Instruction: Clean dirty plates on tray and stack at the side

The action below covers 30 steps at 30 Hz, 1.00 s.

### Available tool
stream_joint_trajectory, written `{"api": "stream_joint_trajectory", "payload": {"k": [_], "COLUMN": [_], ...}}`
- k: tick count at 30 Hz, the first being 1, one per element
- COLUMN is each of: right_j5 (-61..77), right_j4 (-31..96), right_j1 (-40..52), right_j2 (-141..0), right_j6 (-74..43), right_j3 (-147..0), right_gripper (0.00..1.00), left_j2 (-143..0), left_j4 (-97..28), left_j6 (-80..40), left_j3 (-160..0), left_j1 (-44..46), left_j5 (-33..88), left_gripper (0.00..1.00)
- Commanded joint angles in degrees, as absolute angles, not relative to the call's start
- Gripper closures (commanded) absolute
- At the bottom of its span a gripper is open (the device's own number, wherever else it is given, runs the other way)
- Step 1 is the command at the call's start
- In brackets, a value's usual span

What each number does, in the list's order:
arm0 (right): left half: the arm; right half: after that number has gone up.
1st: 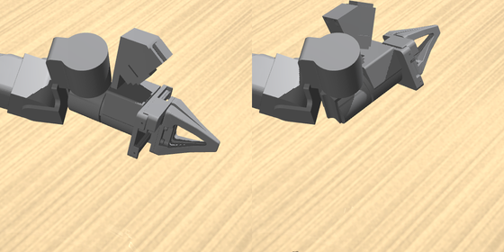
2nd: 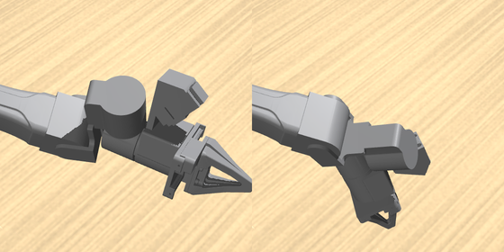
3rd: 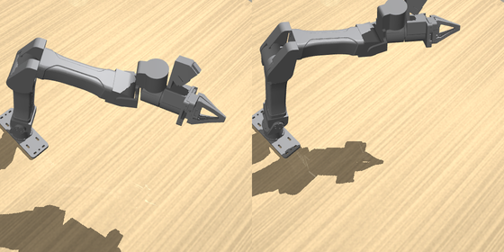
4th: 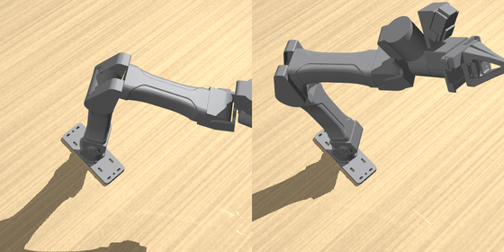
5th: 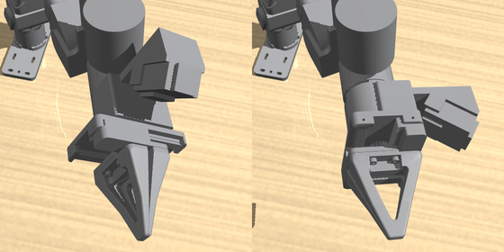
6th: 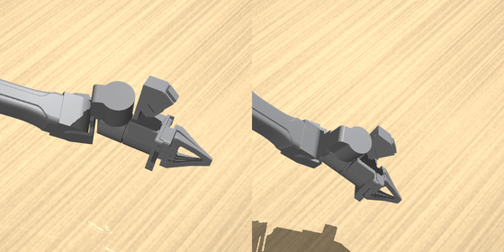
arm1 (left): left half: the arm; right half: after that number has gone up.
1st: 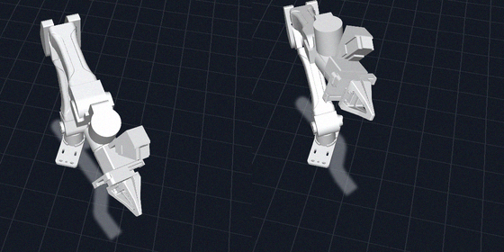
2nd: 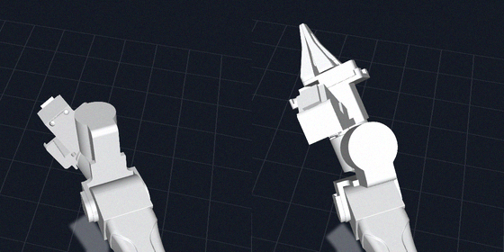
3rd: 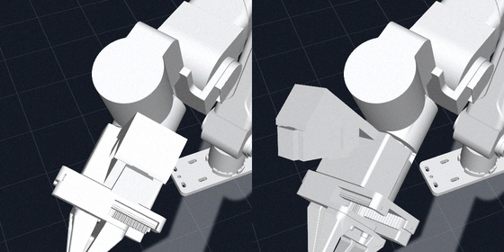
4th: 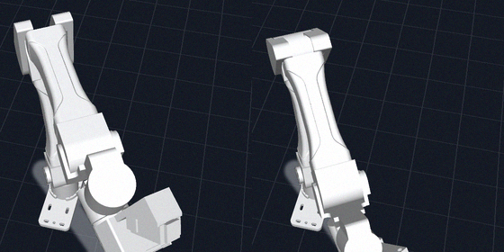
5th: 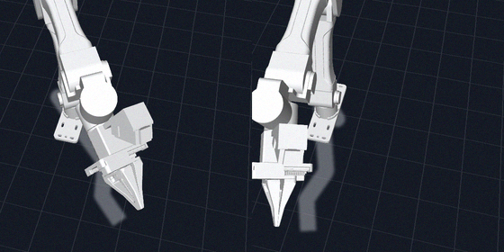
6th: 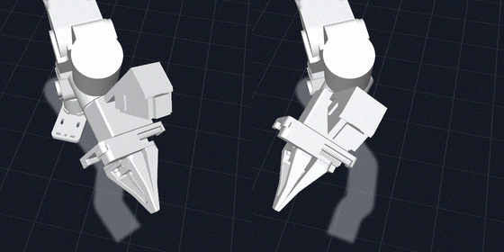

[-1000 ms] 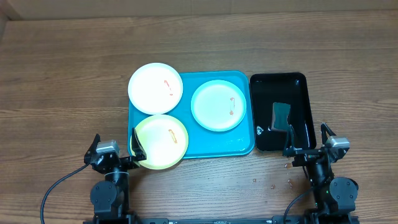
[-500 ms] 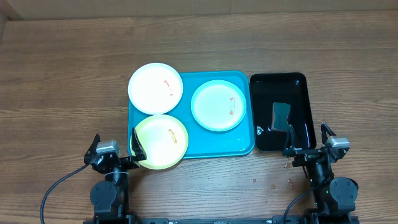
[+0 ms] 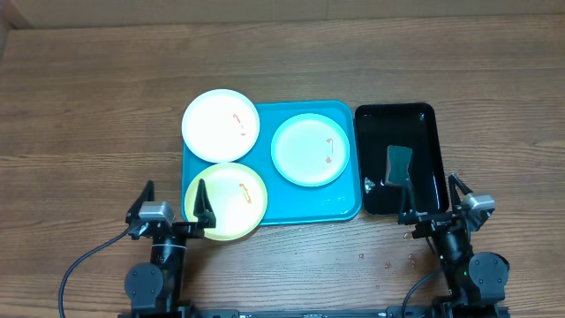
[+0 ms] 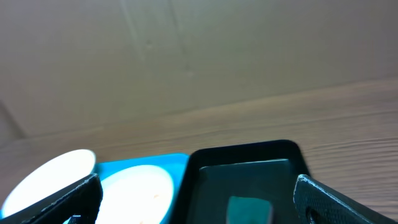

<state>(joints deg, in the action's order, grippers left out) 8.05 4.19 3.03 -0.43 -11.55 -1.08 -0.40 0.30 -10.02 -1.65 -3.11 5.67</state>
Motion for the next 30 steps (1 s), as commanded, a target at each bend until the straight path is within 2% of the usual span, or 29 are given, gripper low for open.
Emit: {"api": "stream_joint_trajectory", "payload": {"k": [1, 6, 9, 13, 18, 24, 25, 26, 27, 28, 29, 30], "right_j5": [13.41, 13.13, 12.97, 13.02, 13.15, 16.36, 18.31, 18.74, 18.76, 18.65, 18.20, 17.65], "right_j4": [5.58, 14.37, 20.36, 32.23, 55.20, 75.57, 78.56, 79.83, 80.51, 81.28, 81.91, 82.59], "right_j1": [2.92, 2.92, 2.92, 2.92, 2.92, 2.92, 2.92, 2.92, 2.92, 2.92, 2.92, 2.92], "right_j2": [-0.19, -3.01, -8.75, -22.35, -45.04, -66.89, -71.18, -73.17, -74.91, -76.40, -77.95, -79.48], "right_j6": [-13.23, -14.24, -14.20, -14.09, -8.14, -7.66, -7.62, -7.60, -7.62, -7.62, -7.66, -7.66], "right_j3": [-4.47, -16.25, -25.10, -41.43, -66.32, -89.62, -93.08, -94.08, -94.26, -94.21, -94.15, -94.15], "right_gripper": [0.00, 0.00, 0.00, 0.00, 0.00, 0.00, 0.00, 0.00, 0.04, 0.09, 0.20, 0.27], "left_j2": [-0.73, -8.43, -17.96, -33.95, -55.42, -70.26, -72.71, -73.97, -75.09, -76.25, -77.52, -78.50], "left_j4": [-4.73, -19.68, -27.64, -39.40, -59.53, -67.35, -67.26, -67.40, -67.90, -68.84, -69.89, -70.87], "left_j6": [-12.40, -7.94, -6.15, -5.98, -6.00, -7.14, -7.07, -7.05, -7.09, -7.38, -7.97, -8.47], "left_j3": [-10.04, -27.64, -38.92, -55.61, -77.93, -90.35, -90.59, -90.59, -90.59, -90.59, -90.54, -90.52], "left_j1": [-3.38, -3.38, -3.36, -3.36, -3.36, -3.36, -3.33, -3.31, -3.14, -2.79, -2.07, -1.23], "left_j5": [9.65, 9.69, 10.61, 16.43, 26.61, 37.54, 42.59, 44.62, 45.10, 44.45, 42.78, 40.75], "left_gripper": [0.00, 0.00, 0.00, 0.00, 0.00, 0.00, 0.11, 0.37, 0.82, 0.90, 0.96, 0.96]}}
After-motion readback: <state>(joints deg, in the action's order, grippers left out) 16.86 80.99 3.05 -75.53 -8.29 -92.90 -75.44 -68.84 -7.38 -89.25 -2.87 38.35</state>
